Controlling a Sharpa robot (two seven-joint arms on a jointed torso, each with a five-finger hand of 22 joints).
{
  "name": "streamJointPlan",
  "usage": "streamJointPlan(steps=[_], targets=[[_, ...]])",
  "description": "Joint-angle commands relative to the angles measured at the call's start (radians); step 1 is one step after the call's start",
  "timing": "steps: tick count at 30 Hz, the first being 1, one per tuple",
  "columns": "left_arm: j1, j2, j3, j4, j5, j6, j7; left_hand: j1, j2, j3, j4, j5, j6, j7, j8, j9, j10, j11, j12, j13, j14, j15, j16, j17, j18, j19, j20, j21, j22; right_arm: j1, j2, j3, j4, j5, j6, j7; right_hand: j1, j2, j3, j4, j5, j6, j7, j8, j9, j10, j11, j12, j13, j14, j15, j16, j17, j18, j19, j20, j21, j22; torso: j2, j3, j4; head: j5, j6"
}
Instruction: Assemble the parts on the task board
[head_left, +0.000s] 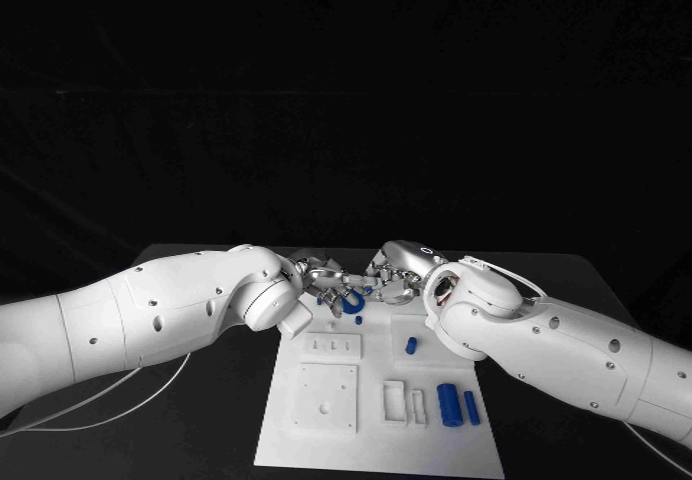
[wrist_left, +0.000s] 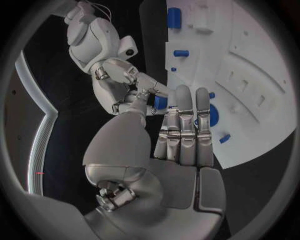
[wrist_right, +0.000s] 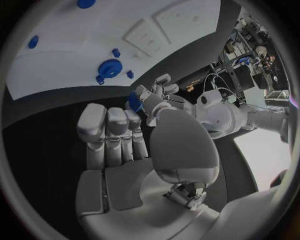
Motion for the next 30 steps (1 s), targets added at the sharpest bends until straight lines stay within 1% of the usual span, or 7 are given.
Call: streamJointPlan(steps=[1,7,14,19,22,26,30], targets=[[0.001,0.002,0.000,0.003,0.011,0.029,0.000,-0.008,0.005,0.003,0.003,0.002,0.000,-0.001,-0.002,-0.001,0.010,0.007,-0.005,0.000,-0.002,0.006,-0.004,-0.001,-0.003,-0.001,0.005,-0.006,0.000,0.001,0.002,-0.001,0.001,-0.018,0.015,-0.006,0.001,0.000,-0.003,0.004,0.007,0.023,-0.007,0.004,0.001,-0.002,-0.002,-0.005,0.000,-0.001,-0.005,-0.006,0.000,-0.005,0.032,-0.006,0.000,0.122,0.001,0.0010,-0.0007,0.000,0.000],[0.001,0.002,0.000,0.003,0.014,0.028,-0.003,-0.004,0.017,0.006,-0.007,0.003,0.001,-0.001,-0.003,-0.001,0.008,0.007,-0.006,-0.001,-0.003,0.006,-0.003,0.000,-0.002,-0.001,0.005,-0.006,0.001,0.002,0.005,-0.001,0.004,-0.018,0.016,-0.006,0.001,0.000,-0.003,0.004,0.007,0.023,-0.007,0.004,0.001,-0.002,-0.002,-0.005,0.000,-0.001,-0.005,-0.006,0.000,-0.005,0.032,-0.006,0.000,0.122,0.001,0.0009,0.0006,0.000,0.000],[0.001,0.005,-0.001,0.000,0.019,0.015,0.002,0.001,0.060,-0.015,-0.040,0.005,0.004,-0.002,-0.003,-0.001,0.007,0.006,-0.006,-0.002,-0.003,0.006,-0.002,-0.001,-0.002,-0.001,0.005,-0.008,0.004,0.002,0.007,-0.001,0.008,-0.018,0.023,-0.004,0.001,0.001,-0.005,0.004,0.008,0.024,-0.008,0.004,0.001,-0.001,-0.003,-0.005,0.000,-0.001,-0.006,-0.006,0.001,-0.005,0.032,-0.006,0.001,0.123,0.001,0.0008,-0.0015,0.000,0.000],[0.001,0.006,-0.001,-0.001,0.022,0.004,0.006,0.005,0.087,-0.027,-0.055,0.007,0.014,-0.005,-0.002,0.000,0.008,0.005,-0.005,-0.002,-0.003,0.005,-0.001,0.000,-0.003,0.000,0.004,-0.008,0.007,0.003,0.007,-0.002,0.010,-0.018,0.027,-0.003,0.002,0.001,-0.006,0.004,0.007,0.024,-0.008,0.004,0.002,0.000,-0.003,-0.004,0.000,-0.001,-0.006,-0.006,0.001,-0.005,0.033,-0.006,0.002,0.123,0.001,0.0002,-0.0007,-0.001,0.000],[0.001,0.007,-0.001,-0.001,0.024,-0.002,0.009,0.010,0.110,-0.033,-0.066,0.011,0.024,-0.007,-0.002,0.001,0.008,0.003,-0.005,-0.003,-0.003,0.004,0.000,0.000,-0.003,0.000,0.003,-0.009,0.008,0.003,0.006,-0.002,0.011,-0.018,0.029,-0.003,0.002,0.001,-0.006,0.004,0.007,0.024,-0.008,0.004,0.002,0.000,-0.003,-0.004,0.000,-0.001,-0.006,-0.006,0.001,-0.005,0.033,-0.006,0.002,0.123,0.001,0.0003,0.0001,-0.002,-0.001],[0.001,0.007,-0.001,-0.001,0.030,-0.006,0.012,0.018,0.131,-0.035,-0.078,0.015,0.029,-0.009,-0.002,0.001,0.007,0.003,-0.006,-0.003,-0.004,0.004,0.000,0.000,-0.004,-0.001,0.003,-0.010,0.010,0.003,0.007,-0.002,0.012,-0.018,0.031,-0.003,0.004,0.003,-0.007,0.003,0.007,0.025,-0.008,0.004,0.002,0.001,-0.003,-0.003,0.001,-0.001,-0.006,-0.006,0.002,-0.005,0.033,-0.006,0.002,0.123,0.001,-0.0002,-0.0005,-0.001,0.000],[0.001,0.008,-0.001,0.000,0.034,0.000,0.011,0.039,0.161,-0.022,-0.098,0.033,0.056,-0.021,0.003,0.007,0.007,-0.001,-0.006,-0.005,-0.004,0.002,0.001,0.001,-0.005,-0.001,0.002,-0.009,0.011,0.003,0.007,-0.003,0.012,-0.017,0.034,-0.003,0.004,0.003,-0.007,0.003,0.007,0.025,-0.008,0.004,0.002,0.001,-0.003,-0.003,0.001,-0.001,-0.006,-0.006,0.002,-0.005,0.033,-0.006,0.002,0.123,0.000,-0.0006,-0.0003,-0.001,-0.001]])
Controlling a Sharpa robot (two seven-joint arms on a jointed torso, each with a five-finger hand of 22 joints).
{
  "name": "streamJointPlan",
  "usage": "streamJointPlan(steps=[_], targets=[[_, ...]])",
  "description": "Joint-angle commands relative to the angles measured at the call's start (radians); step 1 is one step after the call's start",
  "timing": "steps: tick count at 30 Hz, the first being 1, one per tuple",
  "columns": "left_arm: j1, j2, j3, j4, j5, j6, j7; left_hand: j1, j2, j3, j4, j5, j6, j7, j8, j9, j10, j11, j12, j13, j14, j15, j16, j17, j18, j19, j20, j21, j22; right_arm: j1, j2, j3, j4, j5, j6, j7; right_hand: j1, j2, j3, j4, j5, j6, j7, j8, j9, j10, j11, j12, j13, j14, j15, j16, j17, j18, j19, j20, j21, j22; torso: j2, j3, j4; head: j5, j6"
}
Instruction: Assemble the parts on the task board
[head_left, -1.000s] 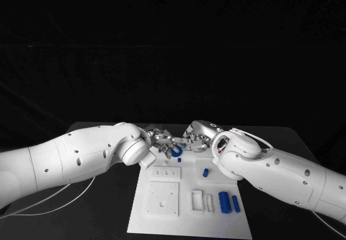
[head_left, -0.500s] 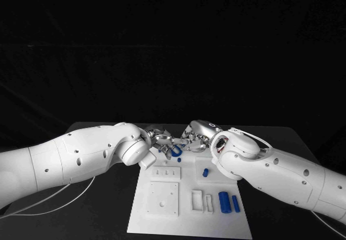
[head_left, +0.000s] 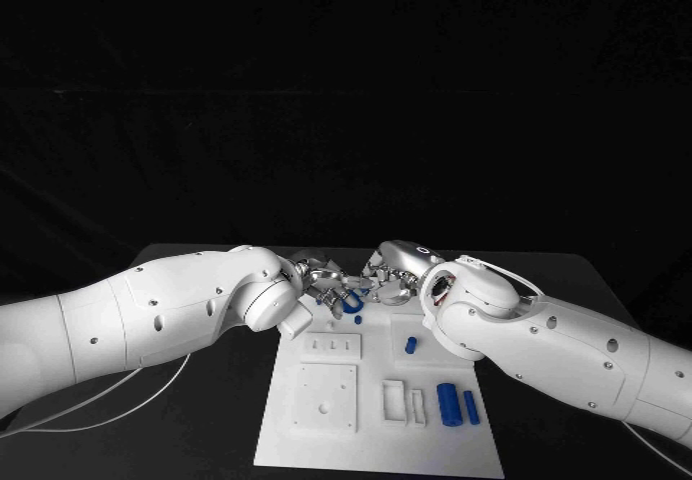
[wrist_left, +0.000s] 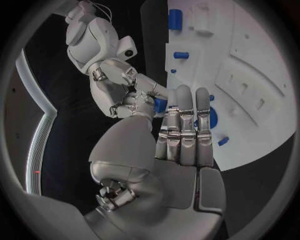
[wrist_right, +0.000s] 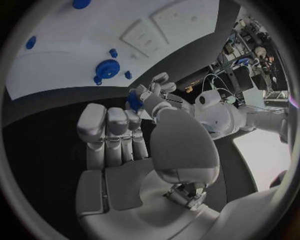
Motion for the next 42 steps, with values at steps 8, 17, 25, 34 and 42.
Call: streamJointPlan(steps=[8,17,25,34,42], targets=[[0.002,0.009,0.002,0.003,0.021,0.008,0.008,0.041,0.043,0.036,-0.066,0.122,0.045,-0.021,0.000,0.042,0.007,-0.005,-0.007,-0.005,-0.006,-0.001,0.001,0.003,-0.008,-0.005,-0.003,-0.002,0.008,-0.001,0.003,-0.002,0.005,-0.011,0.022,0.003,0.007,0.007,-0.003,0.002,0.004,0.018,-0.008,0.005,0.001,-0.001,-0.005,-0.003,0.001,0.000,-0.006,-0.006,0.001,-0.006,0.033,-0.006,0.003,0.123,0.000,-0.0004,-0.0002,0.000,-0.002],[0.002,0.008,0.002,0.003,0.022,-0.013,0.010,0.055,0.062,0.088,-0.131,0.231,0.087,-0.037,0.010,0.110,0.044,-0.018,-0.001,-0.003,-0.001,-0.011,0.006,0.007,-0.008,-0.007,-0.011,0.011,0.022,-0.001,0.002,-0.003,0.004,-0.010,0.029,0.002,0.007,0.009,-0.005,0.002,0.004,0.019,-0.009,0.005,0.001,-0.001,-0.005,-0.003,0.001,0.000,-0.006,-0.006,0.002,-0.006,0.033,-0.006,0.003,0.124,0.000,-0.0003,0.0003,0.000,-0.003],[0.002,0.005,0.001,0.008,0.026,-0.016,0.002,-0.031,0.042,0.149,-0.196,0.356,0.090,-0.054,0.019,0.371,0.043,-0.036,0.124,0.030,-0.016,-0.030,0.084,0.048,-0.016,-0.020,-0.032,0.057,0.066,-0.001,-0.003,-0.004,0.003,-0.010,0.028,0.002,0.006,0.008,-0.007,0.002,0.003,0.018,-0.009,0.005,0.001,-0.003,-0.005,-0.006,-0.001,-0.001,-0.006,-0.007,0.001,-0.006,0.033,-0.006,0.003,0.123,0.000,0.0001,0.0004,0.000,-0.005],[0.002,0.007,0.001,0.009,0.022,-0.033,-0.007,-0.128,0.018,0.205,-0.263,0.544,0.129,-0.081,0.025,0.628,0.048,-0.058,0.290,0.103,-0.023,-0.057,0.245,0.107,-0.018,-0.025,-0.056,0.140,0.136,-0.001,-0.015,-0.004,0.005,0.000,-0.004,0.014,-0.011,-0.012,-0.009,0.017,0.002,-0.022,0.000,0.004,-0.004,-0.016,0.002,-0.032,-0.021,-0.004,-0.003,-0.025,-0.014,-0.004,0.027,-0.004,-0.019,0.118,0.000,0.0008,0.0016,0.003,-0.007],[0.002,0.002,-0.001,0.008,0.003,-0.041,-0.034,-0.184,0.031,0.224,-0.316,0.569,0.156,-0.093,0.000,0.754,0.048,-0.068,0.348,0.146,-0.030,-0.065,0.321,0.108,-0.017,-0.034,-0.065,0.184,0.177,-0.002,-0.044,-0.004,0.014,0.018,-0.070,0.036,-0.020,-0.067,-0.199,0.113,0.006,-0.180,0.037,0.006,-0.004,-0.111,0.031,-0.154,-0.146,-0.044,0.023,-0.140,-0.111,0.021,-0.003,0.022,-0.222,0.065,0.000,0.0019,0.0006,0.006,-0.011]])
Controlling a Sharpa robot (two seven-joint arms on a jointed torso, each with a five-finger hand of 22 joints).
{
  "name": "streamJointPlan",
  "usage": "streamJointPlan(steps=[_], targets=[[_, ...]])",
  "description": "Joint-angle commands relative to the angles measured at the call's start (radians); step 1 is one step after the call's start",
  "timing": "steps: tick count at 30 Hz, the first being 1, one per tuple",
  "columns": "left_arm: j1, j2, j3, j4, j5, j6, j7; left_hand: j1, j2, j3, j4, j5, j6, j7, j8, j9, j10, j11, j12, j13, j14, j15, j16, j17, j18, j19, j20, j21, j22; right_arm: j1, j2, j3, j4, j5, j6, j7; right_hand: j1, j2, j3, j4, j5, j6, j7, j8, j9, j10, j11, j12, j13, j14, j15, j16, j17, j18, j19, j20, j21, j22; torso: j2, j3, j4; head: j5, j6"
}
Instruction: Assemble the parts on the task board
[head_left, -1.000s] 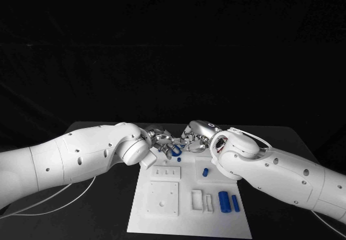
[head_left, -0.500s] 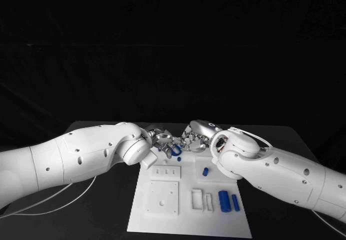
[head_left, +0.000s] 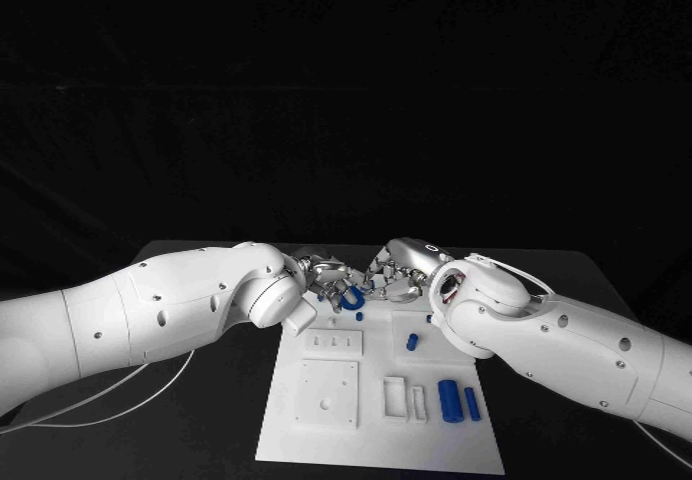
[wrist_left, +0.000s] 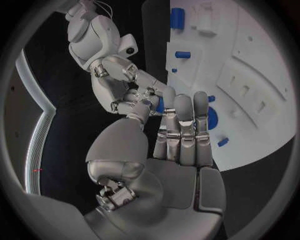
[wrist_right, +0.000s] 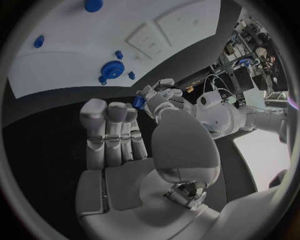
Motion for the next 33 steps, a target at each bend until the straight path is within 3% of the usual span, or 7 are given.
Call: streamJointPlan(steps=[1,4,11,14,19,23,33], targets=[[0.001,-0.003,-0.001,0.001,-0.013,-0.016,-0.024,-0.022,0.006,0.002,-0.015,0.005,0.105,-0.086,-0.004,0.650,0.047,-0.009,0.008,0.008,-0.002,-0.007,0.015,-0.001,-0.017,-0.005,-0.004,0.010,0.008,-0.001,-0.013,0.001,0.006,0.013,-0.057,0.025,0.022,-0.005,-0.062,0.024,0.018,-0.029,0.007,-0.003,-0.001,-0.029,0.005,-0.029,-0.049,-0.012,0.003,-0.010,-0.011,0.024,-0.002,0.008,-0.043,0.061,0.000,0.0012,-0.0006,0.002,-0.004],[0.001,-0.013,-0.003,0.005,-0.025,-0.020,-0.048,-0.029,0.009,0.002,-0.020,0.015,0.108,-0.089,-0.003,0.664,0.046,-0.012,0.027,0.019,0.004,-0.011,0.030,-0.001,-0.015,0.001,-0.007,0.017,0.014,-0.004,-0.033,0.001,0.012,0.022,-0.069,0.031,0.050,-0.013,-0.100,0.036,0.040,-0.048,0.011,-0.003,-0.001,-0.044,0.008,-0.025,-0.088,-0.020,0.007,-0.011,-0.017,0.027,0.000,0.012,-0.087,0.056,0.000,0.0031,-0.0039,0.008,-0.006],[0.000,-0.037,-0.011,0.014,-0.074,-0.044,-0.090,-0.035,0.009,0.003,-0.023,0.010,0.117,-0.092,-0.004,0.686,0.047,-0.016,0.047,0.033,0.004,-0.014,0.054,0.000,-0.016,0.000,-0.010,0.027,0.024,-0.013,-0.090,0.003,0.024,0.053,-0.072,0.052,0.063,-0.019,-0.111,0.045,0.057,-0.048,0.011,-0.004,-0.001,-0.052,0.008,0.006,-0.124,-0.020,0.007,0.000,-0.020,0.026,0.012,0.012,-0.107,0.073,0.001,0.0104,-0.0082,0.010,-0.009],[0.000,-0.043,-0.015,0.018,-0.108,-0.052,-0.105,-0.039,0.009,-0.004,-0.019,0.007,0.135,-0.099,-0.003,0.692,0.048,-0.020,0.075,0.043,0.015,-0.018,0.067,0.004,-0.018,0.007,-0.015,0.033,0.027,-0.016,-0.114,0.008,0.021,0.077,-0.071,0.063,0.064,-0.016,-0.109,0.042,0.081,-0.044,0.010,-0.004,-0.001,-0.053,0.008,0.009,-0.126,-0.022,0.007,0.003,-0.018,0.025,0.013,0.012,-0.103,0.076,0.000,0.0069,-0.0075,0.010,-0.012],[-0.001,-0.047,-0.035,0.031,-0.170,-0.041,-0.136,-0.039,0.013,-0.007,-0.019,0.001,0.143,-0.101,-0.004,0.693,0.049,-0.023,0.089,0.046,0.021,-0.022,0.074,0.008,-0.021,0.012,-0.019,0.037,0.029,-0.018,-0.145,0.026,0.005,0.131,-0.079,0.074,0.065,-0.010,-0.103,0.034,0.091,-0.036,0.009,-0.004,-0.001,-0.052,0.006,0.012,-0.131,-0.021,0.005,0.005,-0.016,0.025,0.016,0.011,-0.102,0.078,0.001,0.0105,-0.0104,0.010,-0.018],[-0.005,-0.047,-0.045,0.042,-0.226,-0.022,-0.157,-0.040,0.018,-0.010,-0.016,-0.007,0.148,-0.103,-0.004,0.695,0.048,-0.024,0.099,0.048,0.025,-0.023,0.078,0.011,-0.022,0.014,-0.020,0.039,0.032,-0.019,-0.157,0.044,-0.012,0.176,-0.086,0.079,0.058,-0.006,-0.093,0.017,0.097,-0.032,0.008,-0.004,-0.001,-0.053,0.005,0.017,-0.141,-0.020,0.004,0.003,-0.015,0.024,0.018,0.009,-0.101,0.079,0.001,0.0082,-0.0078,0.006,-0.021],[-0.014,-0.042,-0.054,0.057,-0.317,0.015,-0.190,-0.043,0.028,-0.012,-0.014,-0.011,0.158,-0.106,-0.004,0.694,0.049,-0.026,0.115,0.049,0.032,-0.024,0.083,0.015,-0.024,0.016,-0.022,0.045,0.037,-0.018,-0.154,0.070,-0.049,0.241,-0.096,0.090,0.057,-0.003,-0.089,0.009,0.117,-0.027,0.007,-0.004,-0.001,-0.052,0.004,0.018,-0.145,-0.019,0.003,0.002,-0.015,0.023,0.019,0.008,-0.103,0.079,-0.002,0.0075,-0.0027,0.004,-0.036]])
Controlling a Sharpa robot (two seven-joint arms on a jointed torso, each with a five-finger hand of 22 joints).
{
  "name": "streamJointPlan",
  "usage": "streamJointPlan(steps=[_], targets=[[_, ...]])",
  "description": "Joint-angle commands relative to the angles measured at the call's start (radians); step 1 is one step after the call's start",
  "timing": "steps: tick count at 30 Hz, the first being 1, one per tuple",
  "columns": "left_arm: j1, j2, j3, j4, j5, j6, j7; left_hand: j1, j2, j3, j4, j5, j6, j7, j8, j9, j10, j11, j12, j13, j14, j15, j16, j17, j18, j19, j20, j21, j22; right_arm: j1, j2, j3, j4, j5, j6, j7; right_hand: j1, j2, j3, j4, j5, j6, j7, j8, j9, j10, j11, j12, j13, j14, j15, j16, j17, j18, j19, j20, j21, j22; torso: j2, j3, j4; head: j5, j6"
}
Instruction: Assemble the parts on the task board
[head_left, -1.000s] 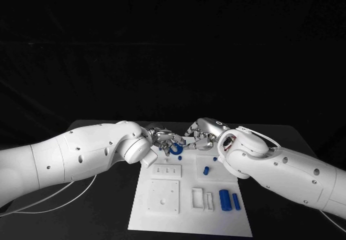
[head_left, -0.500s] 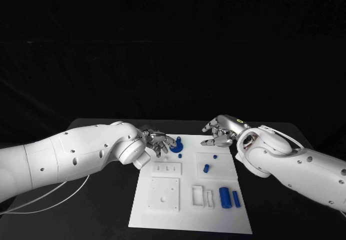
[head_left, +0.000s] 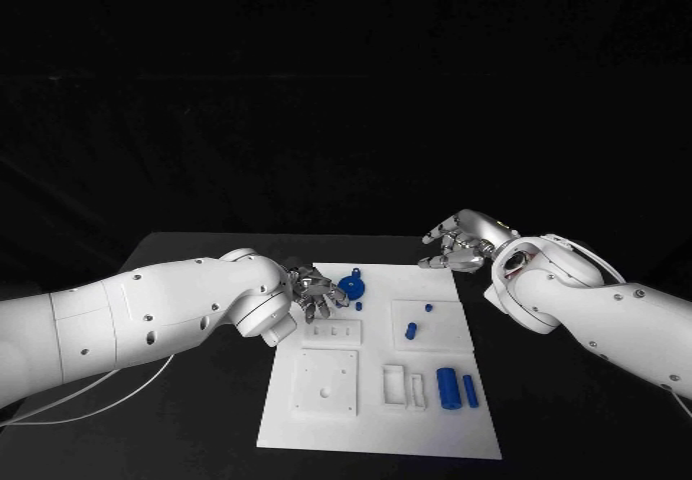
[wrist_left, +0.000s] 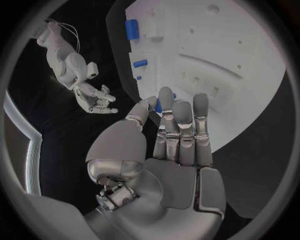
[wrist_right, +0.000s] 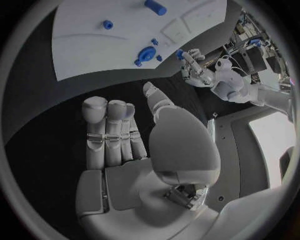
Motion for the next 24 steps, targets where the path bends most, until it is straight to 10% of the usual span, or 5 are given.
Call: streamJointPlan(steps=[1,24], targets=[[-0.002,0.004,0.000,0.005,-0.076,0.039,-0.034,0.001,0.018,-0.006,-0.001,-0.003,0.150,-0.097,0.004,0.630,0.049,-0.009,0.010,0.003,0.015,-0.007,0.008,0.003,-0.012,0.004,-0.003,0.008,0.003,0.000,0.004,0.003,-0.006,0.054,-0.012,0.023,0.002,0.011,-0.001,-0.008,0.007,0.004,-0.001,-0.004,-0.001,-0.006,-0.005,0.005,-0.002,-0.001,-0.007,0.003,0.001,0.007,0.021,0.000,0.004,0.079,-0.001,-0.0005,0.0029,0.000,-0.007],[-0.038,0.027,-0.001,-0.028,-0.134,0.141,-0.070,-0.011,0.031,-0.006,-0.001,-0.011,0.167,-0.104,0.004,0.659,0.049,-0.016,0.058,0.015,0.022,-0.013,0.043,0.023,-0.022,0.049,-0.010,-0.057,0.058,0.001,0.021,0.010,-0.016,0.067,0.002,0.018,0.003,0.013,0.050,-0.050,0.028,0.007,0.000,-0.005,-0.002,-0.008,-0.006,0.005,-0.010,-0.002,-0.008,0.001,0.002,0.007,0.020,-0.002,-0.002,0.078,0.001,-0.0015,0.0006,0.006,-0.026]])
